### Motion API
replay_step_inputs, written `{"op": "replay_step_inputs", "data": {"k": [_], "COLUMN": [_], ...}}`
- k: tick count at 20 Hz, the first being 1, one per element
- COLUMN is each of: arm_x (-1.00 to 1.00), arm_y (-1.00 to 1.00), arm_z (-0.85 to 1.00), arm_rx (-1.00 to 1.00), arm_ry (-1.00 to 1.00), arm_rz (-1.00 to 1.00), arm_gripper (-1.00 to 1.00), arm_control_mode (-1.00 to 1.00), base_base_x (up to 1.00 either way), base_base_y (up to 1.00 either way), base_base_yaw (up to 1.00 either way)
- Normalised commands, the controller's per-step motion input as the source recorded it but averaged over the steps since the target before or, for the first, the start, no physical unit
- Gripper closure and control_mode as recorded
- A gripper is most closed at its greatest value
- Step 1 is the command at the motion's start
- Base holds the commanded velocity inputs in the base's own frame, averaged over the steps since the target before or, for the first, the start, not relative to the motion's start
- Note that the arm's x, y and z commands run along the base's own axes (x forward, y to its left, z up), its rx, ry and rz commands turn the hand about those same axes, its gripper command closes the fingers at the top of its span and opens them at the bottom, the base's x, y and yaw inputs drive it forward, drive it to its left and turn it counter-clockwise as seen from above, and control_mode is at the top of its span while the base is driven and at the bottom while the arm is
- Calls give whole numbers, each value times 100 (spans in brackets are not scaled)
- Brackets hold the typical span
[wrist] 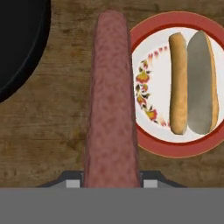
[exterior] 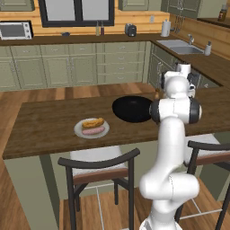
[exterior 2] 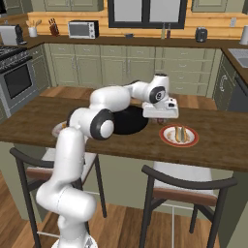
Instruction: Place one bun and one sausage from the bowl on each plate.
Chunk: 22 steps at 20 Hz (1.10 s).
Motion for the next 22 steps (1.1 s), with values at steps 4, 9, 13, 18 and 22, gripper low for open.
{"op": "replay_step_inputs", "data": {"k": [4,9,13,18,22], "arm_x": [0,0,0,34,-18], "arm_y": [-18,-7,-11,0,-4], "arm_z": [-79,-71,-38,0,0], "arm_rx": [1,0,0,0,0], "arm_ry": [1,0,0,0,0], "arm_rz": [0,0,0,0,0], "arm_gripper": [100,100,100,100,100], "arm_control_mode": [-100,-100,-100,-100,-100], "base_base_x": [0,0,0,0,0], "base_base_y": [0,0,0,0,0], "base_base_yaw": [0,0,0,0,0]}}
